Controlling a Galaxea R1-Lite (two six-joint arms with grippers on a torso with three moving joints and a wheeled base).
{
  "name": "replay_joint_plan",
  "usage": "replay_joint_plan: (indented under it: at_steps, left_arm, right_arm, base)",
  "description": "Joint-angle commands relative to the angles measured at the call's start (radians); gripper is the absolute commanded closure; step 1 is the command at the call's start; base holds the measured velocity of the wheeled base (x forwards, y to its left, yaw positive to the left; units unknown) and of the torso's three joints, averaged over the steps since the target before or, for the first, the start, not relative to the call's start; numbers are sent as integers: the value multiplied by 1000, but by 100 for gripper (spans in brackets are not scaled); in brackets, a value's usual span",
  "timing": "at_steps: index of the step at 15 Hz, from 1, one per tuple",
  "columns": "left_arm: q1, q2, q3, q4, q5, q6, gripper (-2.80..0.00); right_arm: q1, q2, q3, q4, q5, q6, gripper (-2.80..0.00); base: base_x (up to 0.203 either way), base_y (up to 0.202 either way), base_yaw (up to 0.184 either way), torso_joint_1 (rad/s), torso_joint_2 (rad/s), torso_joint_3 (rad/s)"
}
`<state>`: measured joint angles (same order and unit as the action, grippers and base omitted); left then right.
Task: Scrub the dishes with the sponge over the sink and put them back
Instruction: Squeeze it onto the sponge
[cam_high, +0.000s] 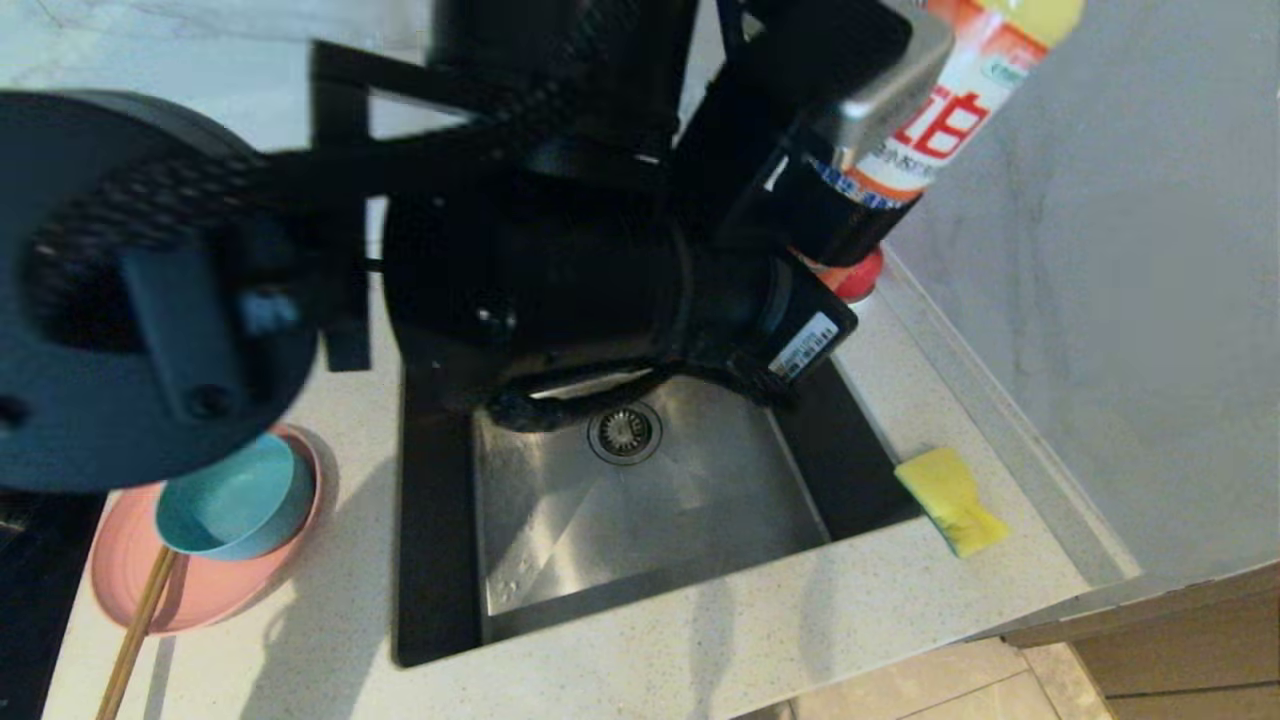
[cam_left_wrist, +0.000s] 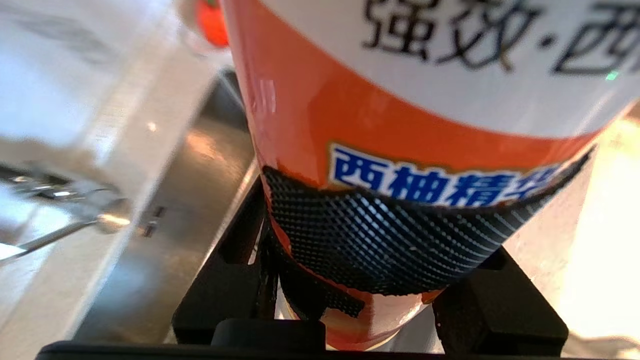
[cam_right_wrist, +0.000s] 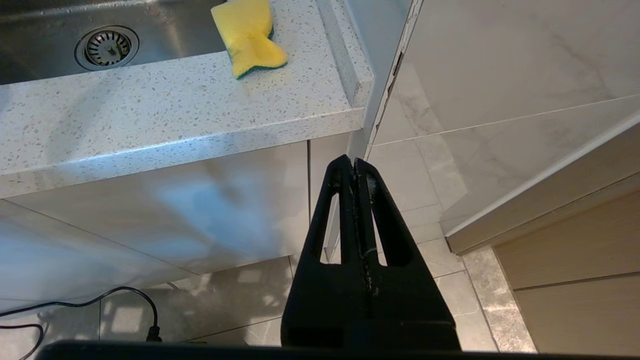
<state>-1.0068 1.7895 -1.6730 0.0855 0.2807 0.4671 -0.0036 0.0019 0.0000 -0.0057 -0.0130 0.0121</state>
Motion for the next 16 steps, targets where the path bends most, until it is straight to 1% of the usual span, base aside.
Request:
replay_joint_plan:
  at_steps: [1, 5, 7, 8, 9, 10, 13, 15, 16]
  left_arm:
    - [-11, 109, -9, -2, 13, 15, 0]
    - [-41, 201, -43, -3, 44, 41, 0]
    - [-49, 233, -22, 1, 66, 77, 0]
    - [-49, 238, 14, 0, 90, 85, 0]
    - [-49, 240, 51, -2, 134, 101, 0]
    - [-47, 241, 64, -3, 174, 134, 0]
    - [-46, 258, 65, 0, 189, 167, 0]
    - [-41, 292, 78, -6, 234, 182, 0]
    - [-38, 300, 81, -9, 245, 186, 0]
  right_arm:
    - [1, 0, 0, 0, 1, 0, 0]
    - [1, 1, 0, 0, 0, 0, 0]
    - [-1, 1, 0, 0, 1, 0, 0]
    - [1, 0, 0, 0, 1, 0, 0]
    - [1, 1, 0, 0, 1, 0, 0]
    - [0, 1, 0, 0, 1, 0, 0]
    - [1, 1, 0, 0, 1, 0, 0]
    - [-1, 1, 0, 0, 1, 0, 0]
    - [0, 0, 0, 0, 1, 0, 0]
  base:
    - [0, 0, 0, 0, 0, 0]
    - [0, 0, 0, 0, 0, 0]
    - [0, 0, 0, 0, 0, 0]
    - [0, 0, 0, 0, 0, 0]
    - [0, 0, 0, 0, 0, 0]
    - [0, 0, 0, 0, 0, 0]
    - [0, 0, 0, 0, 0, 0]
    - [0, 0, 0, 0, 0, 0]
    - [0, 0, 0, 0, 0, 0]
